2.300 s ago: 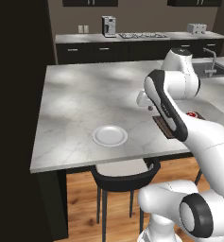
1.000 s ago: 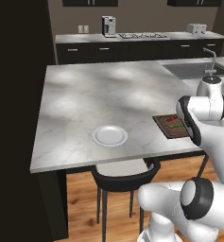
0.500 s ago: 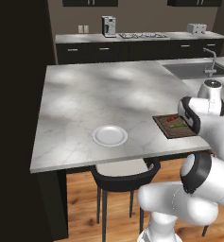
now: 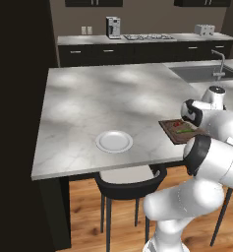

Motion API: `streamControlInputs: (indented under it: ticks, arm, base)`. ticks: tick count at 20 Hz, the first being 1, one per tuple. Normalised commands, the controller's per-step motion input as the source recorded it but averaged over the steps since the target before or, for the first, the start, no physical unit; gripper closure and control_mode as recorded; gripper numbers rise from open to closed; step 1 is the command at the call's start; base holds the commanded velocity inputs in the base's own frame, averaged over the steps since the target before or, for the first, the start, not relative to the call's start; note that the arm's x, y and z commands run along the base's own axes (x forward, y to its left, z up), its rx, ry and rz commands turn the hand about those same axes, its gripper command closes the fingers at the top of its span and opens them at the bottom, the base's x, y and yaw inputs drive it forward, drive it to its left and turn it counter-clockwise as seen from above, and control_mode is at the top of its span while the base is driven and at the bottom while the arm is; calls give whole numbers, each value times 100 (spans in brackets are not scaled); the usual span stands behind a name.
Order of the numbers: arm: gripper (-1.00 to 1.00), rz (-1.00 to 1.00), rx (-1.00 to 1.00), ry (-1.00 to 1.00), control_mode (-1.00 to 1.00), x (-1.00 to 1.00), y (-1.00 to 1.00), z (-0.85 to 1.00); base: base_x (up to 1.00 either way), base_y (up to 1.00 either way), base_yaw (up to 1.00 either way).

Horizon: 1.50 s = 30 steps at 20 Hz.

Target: Create a steak meal by picking up the steak and asparagus from the tray and placing them on the plate. Leave the kebabs on the tray.

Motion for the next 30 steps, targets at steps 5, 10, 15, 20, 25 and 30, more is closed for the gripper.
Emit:
streamControlInputs:
  ticks: [5,10,15,20,25,30]
  arm:
    - [-100,3,6,1,-100,54,-7,-32]
    - [-100,4,4,5,-100,59,-7,-36]
    - [-100,5,4,8,-100,53,-15,-23]
    - [-100,6,5,8,-100,47,-21,-22]
    - [-100,5,1,4,-100,40,-12,-28]
    - [-100,3,0,2,-100,36,-2,-34]
  base:
    - [0,0,0]
    - [0,0,0]
    - [0,0,0]
    - [0,0,0]
    - [0,0,0]
    - [0,0,0]
